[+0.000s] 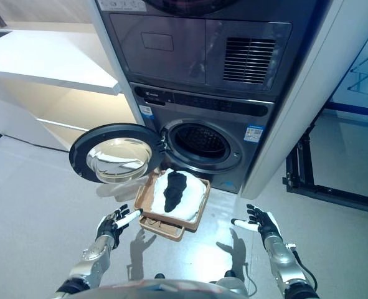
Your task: Put the clothes in the basket into the washing machine.
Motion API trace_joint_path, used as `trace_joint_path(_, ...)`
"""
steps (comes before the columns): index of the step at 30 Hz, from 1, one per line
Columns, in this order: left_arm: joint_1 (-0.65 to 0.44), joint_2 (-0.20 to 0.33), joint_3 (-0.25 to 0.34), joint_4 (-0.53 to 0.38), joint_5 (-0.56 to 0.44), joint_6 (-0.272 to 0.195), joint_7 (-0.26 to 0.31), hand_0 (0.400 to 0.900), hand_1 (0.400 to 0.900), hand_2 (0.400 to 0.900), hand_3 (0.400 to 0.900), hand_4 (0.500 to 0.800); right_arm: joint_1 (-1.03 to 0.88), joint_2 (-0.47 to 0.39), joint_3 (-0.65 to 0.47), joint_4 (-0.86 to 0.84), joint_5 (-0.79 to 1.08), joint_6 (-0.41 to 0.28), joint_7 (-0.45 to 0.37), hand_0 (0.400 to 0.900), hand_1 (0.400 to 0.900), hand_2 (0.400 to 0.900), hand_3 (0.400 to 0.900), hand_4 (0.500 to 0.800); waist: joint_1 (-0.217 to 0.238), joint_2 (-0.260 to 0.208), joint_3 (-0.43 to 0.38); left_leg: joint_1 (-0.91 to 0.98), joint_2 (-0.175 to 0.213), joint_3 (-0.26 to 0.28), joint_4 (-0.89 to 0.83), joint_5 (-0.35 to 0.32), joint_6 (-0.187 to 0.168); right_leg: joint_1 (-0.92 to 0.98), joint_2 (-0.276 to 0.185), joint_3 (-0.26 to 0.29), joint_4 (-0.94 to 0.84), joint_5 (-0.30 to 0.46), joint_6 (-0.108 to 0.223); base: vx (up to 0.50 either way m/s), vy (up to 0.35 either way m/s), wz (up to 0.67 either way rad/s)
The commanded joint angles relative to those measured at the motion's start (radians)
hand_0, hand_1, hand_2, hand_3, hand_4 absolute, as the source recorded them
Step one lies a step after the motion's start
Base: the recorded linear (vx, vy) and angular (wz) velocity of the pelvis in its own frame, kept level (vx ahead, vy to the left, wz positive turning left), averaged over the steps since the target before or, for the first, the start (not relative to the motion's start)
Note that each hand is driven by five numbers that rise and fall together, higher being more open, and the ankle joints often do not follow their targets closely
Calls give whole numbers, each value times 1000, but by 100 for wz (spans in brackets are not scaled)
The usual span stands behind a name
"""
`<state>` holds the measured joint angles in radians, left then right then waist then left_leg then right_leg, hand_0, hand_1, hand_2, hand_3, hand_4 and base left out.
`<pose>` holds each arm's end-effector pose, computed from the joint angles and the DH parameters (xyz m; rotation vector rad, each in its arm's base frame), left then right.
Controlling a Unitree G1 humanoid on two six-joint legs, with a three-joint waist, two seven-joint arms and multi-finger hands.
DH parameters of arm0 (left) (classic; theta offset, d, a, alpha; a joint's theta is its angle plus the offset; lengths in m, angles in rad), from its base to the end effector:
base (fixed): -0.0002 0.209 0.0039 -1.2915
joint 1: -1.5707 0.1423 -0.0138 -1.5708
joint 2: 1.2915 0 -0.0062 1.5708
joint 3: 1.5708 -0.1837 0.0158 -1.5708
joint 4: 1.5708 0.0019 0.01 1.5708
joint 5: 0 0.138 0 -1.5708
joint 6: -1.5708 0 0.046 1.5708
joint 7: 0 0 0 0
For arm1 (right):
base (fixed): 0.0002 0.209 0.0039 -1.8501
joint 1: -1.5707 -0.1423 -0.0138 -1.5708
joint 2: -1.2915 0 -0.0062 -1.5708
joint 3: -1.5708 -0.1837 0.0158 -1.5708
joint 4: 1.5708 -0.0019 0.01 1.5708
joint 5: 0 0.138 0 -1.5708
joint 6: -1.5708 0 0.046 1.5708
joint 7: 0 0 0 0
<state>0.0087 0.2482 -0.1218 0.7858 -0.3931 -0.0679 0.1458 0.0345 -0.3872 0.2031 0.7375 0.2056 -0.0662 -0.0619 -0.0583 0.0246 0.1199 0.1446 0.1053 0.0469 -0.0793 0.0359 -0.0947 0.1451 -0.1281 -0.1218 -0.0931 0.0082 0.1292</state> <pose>0.1411 0.2116 -0.0772 -0.0318 0.7281 0.2820 0.1372 -0.2404 -0.0670 -0.2676 0.7220 -0.0847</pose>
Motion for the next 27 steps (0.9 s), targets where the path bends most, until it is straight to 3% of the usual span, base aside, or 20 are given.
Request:
trace_joint_path(1,-74,42,4,-8,0,-59,8,900,900,900,900,800,-43,-40,12,-54,-11,-59,-10,900,900,900,900,800,8,-51,-53,-77,51,-24,162,-91,-35,-34,-36,-20,59,16,25,0,0,0)
trace_joint_path(16,-87,41,-12,9,16,-53,8,900,900,900,900,800,-46,-47,11,-39,-8,-56,-14,900,900,900,900,800,4,-44,-45,-91,48,-27,169,-87,-35,-48,-33,-15,67,10,23,1,-3,-1)
trace_joint_path(24,-116,39,-42,25,7,-47,-5,900,900,900,900,800,-35,-54,-2,-37,-7,-48,-6,900,900,900,900,800,-18,-27,-31,-87,50,-43,151,-76,-22,-141,-49,-6,268,-66,17,19,6,7)
trace_joint_path(27,-130,36,-44,31,-6,-48,0,900,900,900,900,800,-25,-62,-5,-52,-7,-48,-3,900,900,900,900,800,-23,-27,-21,-103,72,-52,154,-58,-28,-185,-28,-7,320,-92,5,-20,-95,5)
